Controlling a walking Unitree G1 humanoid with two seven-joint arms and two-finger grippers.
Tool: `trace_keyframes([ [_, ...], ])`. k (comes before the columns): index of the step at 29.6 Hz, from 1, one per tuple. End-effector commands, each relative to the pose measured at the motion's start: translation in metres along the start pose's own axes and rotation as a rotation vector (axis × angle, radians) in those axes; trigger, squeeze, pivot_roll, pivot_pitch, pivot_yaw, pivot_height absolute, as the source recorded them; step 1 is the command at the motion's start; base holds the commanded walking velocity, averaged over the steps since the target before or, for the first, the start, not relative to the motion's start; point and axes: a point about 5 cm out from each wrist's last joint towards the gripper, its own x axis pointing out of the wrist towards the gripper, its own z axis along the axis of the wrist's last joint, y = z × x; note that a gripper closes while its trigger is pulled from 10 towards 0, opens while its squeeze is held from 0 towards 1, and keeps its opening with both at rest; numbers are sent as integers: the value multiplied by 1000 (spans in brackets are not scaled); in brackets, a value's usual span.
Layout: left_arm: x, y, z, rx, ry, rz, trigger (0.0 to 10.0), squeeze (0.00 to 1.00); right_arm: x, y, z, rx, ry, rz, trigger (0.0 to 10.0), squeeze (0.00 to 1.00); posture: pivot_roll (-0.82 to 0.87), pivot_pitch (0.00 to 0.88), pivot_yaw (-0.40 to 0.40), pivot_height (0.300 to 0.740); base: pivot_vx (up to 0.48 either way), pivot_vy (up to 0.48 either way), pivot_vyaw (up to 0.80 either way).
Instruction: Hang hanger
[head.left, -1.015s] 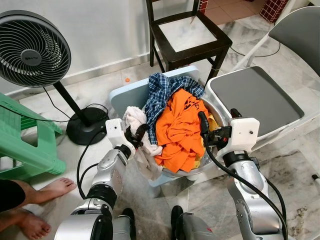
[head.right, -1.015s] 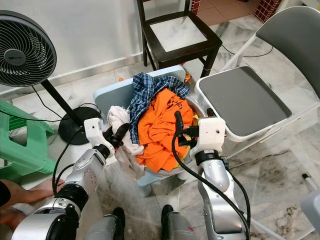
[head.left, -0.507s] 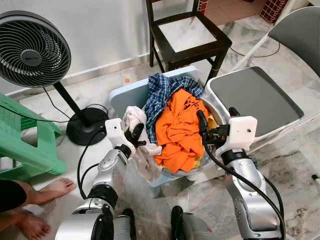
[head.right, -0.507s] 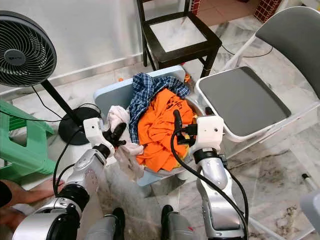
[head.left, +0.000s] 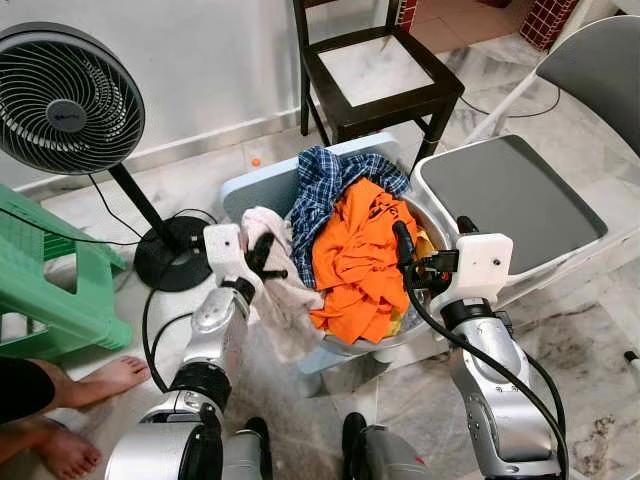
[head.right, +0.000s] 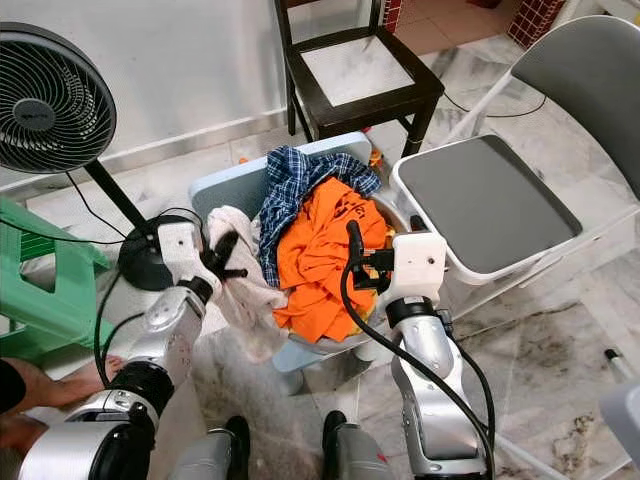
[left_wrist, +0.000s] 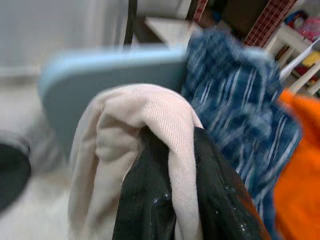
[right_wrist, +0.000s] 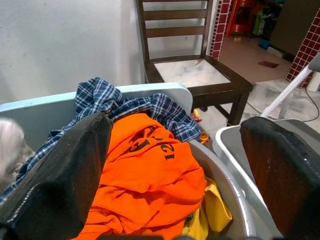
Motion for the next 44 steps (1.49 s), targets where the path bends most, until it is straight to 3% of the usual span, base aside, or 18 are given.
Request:
trace_keyframes([
  [1,5,-5,13,49,-60,-23,0,0,-2,-1,-5,11,15,-14,10000,0,67,270,-7,740,0,0,0],
  [12,17,-38,65,219,-325,-162,0,0,0,0,-5,14,13,-11,10000,0,73,270,-6,740,0,0,0],
  [16,16,-64,82,312,-433,-310,0,0,1,1,-5,14,10,-12,10000,0,73,270,-5,740,0,0,0],
  [17,14,-83,89,382,-480,-433,0,0,2,1,-4,13,9,-13,10000,0,73,271,-4,740,0,0,0],
  [19,11,-100,90,448,-506,-540,0,0,2,0,-4,12,7,-15,10000,0,73,271,-2,740,0,0,0],
  [20,11,-100,90,448,-506,-540,0,0,2,0,-4,12,7,-15,10000,0,73,271,-2,740,0,0,0],
  [23,4,-119,71,510,-421,-732,0,0,3,1,-4,10,6,-17,10000,0,69,270,1,740,0,0,0],
  [25,2,-121,66,518,-400,-764,0,0,3,1,-4,10,6,-17,10000,0,69,270,1,740,0,0,0],
  [26,-6,-124,43,546,-286,-876,0,0,3,2,-4,8,6,-19,10000,0,66,271,4,740,0,0,0],
  [27,-6,-124,43,546,-286,-876,0,0,3,2,-4,8,6,-19,10000,0,66,271,4,740,0,0,0],
  [29,-17,-123,16,557,-131,-1002,0,0,2,2,-5,7,6,-21,10000,0,67,271,4,740,0,0,0],
  [38,-32,-111,-12,578,-3,-1010,0,0,4,3,-7,6,13,-10,10000,0,79,267,-2,740,0,0,0],
  [39,-30,-102,-17,598,26,-943,10000,0,5,4,-7,5,13,-4,10000,0,86,265,-3,740,0,0,0],
  [40,-30,-99,-17,599,34,-916,10000,0,5,4,-7,4,13,-2,10000,0,86,265,-3,740,0,0,0],
  [41,-28,-92,-18,582,50,-858,10000,486,5,4,-7,3,14,-1,10000,0,87,265,-4,740,0,0,0],
  [42,-28,-88,-19,568,59,-822,10000,486,5,4,-7,3,15,0,10000,0,87,265,-4,740,0,0,0],
  [43,-26,-74,-18,552,61,-716,10000,1000,5,5,-8,2,17,4,10000,0,92,266,-5,740,0,0,0],
  [44,-25,-68,-17,552,56,-672,10000,1000,5,6,-8,2,18,5,10000,0,93,266,-5,740,0,0,0],
])
